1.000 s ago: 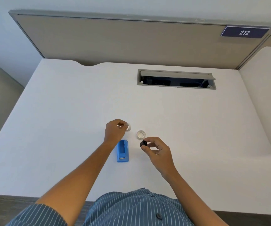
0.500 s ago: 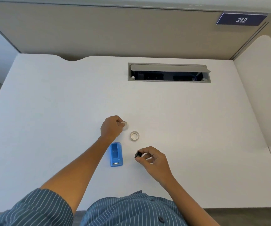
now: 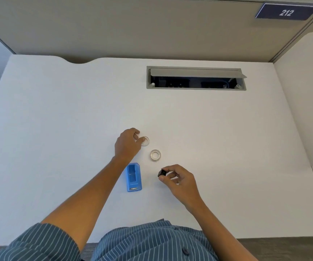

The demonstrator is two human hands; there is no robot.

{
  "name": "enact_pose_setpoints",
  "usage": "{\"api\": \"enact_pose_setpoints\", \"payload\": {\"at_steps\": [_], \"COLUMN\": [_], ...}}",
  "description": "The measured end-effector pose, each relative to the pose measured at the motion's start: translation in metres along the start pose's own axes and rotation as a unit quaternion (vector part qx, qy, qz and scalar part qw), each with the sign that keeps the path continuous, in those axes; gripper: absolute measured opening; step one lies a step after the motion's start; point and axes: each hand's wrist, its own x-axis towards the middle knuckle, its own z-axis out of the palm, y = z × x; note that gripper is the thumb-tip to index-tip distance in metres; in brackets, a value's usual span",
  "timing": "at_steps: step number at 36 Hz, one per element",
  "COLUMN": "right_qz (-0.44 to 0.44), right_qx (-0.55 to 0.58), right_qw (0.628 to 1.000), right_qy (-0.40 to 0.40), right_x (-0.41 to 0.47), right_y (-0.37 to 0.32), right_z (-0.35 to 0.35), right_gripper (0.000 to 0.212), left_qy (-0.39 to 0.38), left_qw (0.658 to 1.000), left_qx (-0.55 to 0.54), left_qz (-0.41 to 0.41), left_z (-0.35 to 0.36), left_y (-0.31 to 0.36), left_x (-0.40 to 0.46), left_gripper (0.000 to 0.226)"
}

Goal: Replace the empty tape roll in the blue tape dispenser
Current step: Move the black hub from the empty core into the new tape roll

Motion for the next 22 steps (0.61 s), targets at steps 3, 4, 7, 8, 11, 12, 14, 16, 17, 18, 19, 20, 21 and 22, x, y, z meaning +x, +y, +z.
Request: {"api": "enact_pose_setpoints", "payload": {"at_steps": [3,4,7,8,11,12,14,16,17,18,19,20,21,22], "right_qz": [0.003,0.003,-0.004,-0.005,-0.006,-0.007,-0.007,-0.005,-0.005,-0.005,-0.003,-0.002,-0.001,0.001], "right_qx": [-0.004,-0.005,-0.008,-0.005,0.004,0.006,0.007,0.008,0.009,0.010,0.011,0.012,0.013,0.014], "right_qw": [1.000,1.000,1.000,1.000,1.000,1.000,1.000,1.000,1.000,1.000,1.000,1.000,1.000,0.999], "right_qy": [0.000,0.001,0.004,0.005,0.010,0.012,0.017,0.020,0.022,0.023,0.023,0.025,0.029,0.033], "right_x": [0.000,0.000,0.000,0.000,0.000,0.000,-0.001,-0.001,-0.001,-0.002,-0.002,-0.002,-0.002,-0.002], "right_y": [0.000,0.000,0.000,0.000,-0.001,-0.001,-0.001,-0.001,-0.001,0.000,-0.001,-0.001,-0.001,-0.001], "right_z": [-0.001,-0.001,-0.003,-0.003,-0.006,-0.006,-0.007,-0.008,-0.009,-0.010,-0.010,-0.010,-0.010,-0.010], "right_gripper": [0.020,0.019,0.019,0.019,0.018,0.018,0.018,0.018,0.018,0.018,0.018,0.018,0.018,0.018], "left_qy": [-0.005,-0.016,-0.080,-0.116,-0.231,-0.258,-0.286,-0.285,-0.278,-0.271,-0.266,-0.263,-0.261,-0.260], "left_qw": [0.997,0.993,0.978,0.972,0.943,0.933,0.920,0.916,0.915,0.915,0.916,0.917,0.918,0.918], "left_qx": [-0.026,-0.030,-0.008,0.004,0.056,0.081,0.119,0.142,0.150,0.155,0.156,0.155,0.154,0.154], "left_qz": [0.077,0.110,0.192,0.206,0.232,0.236,0.239,0.246,0.252,0.256,0.256,0.257,0.257,0.258], "left_z": [0.002,0.003,0.006,0.007,0.007,0.007,0.009,0.011,0.013,0.014,0.015,0.015,0.016,0.017], "left_y": [-0.003,-0.003,-0.003,-0.002,0.002,0.003,0.004,0.005,0.005,0.005,0.005,0.005,0.004,0.004], "left_x": [-0.005,-0.007,-0.012,-0.014,-0.019,-0.020,-0.021,-0.022,-0.022,-0.023,-0.023,-0.023,-0.023,-0.023], "left_gripper": [0.026,0.026,0.026,0.031,0.054,0.062,0.074,0.074,0.072,0.070,0.068,0.066,0.064,0.061]}}
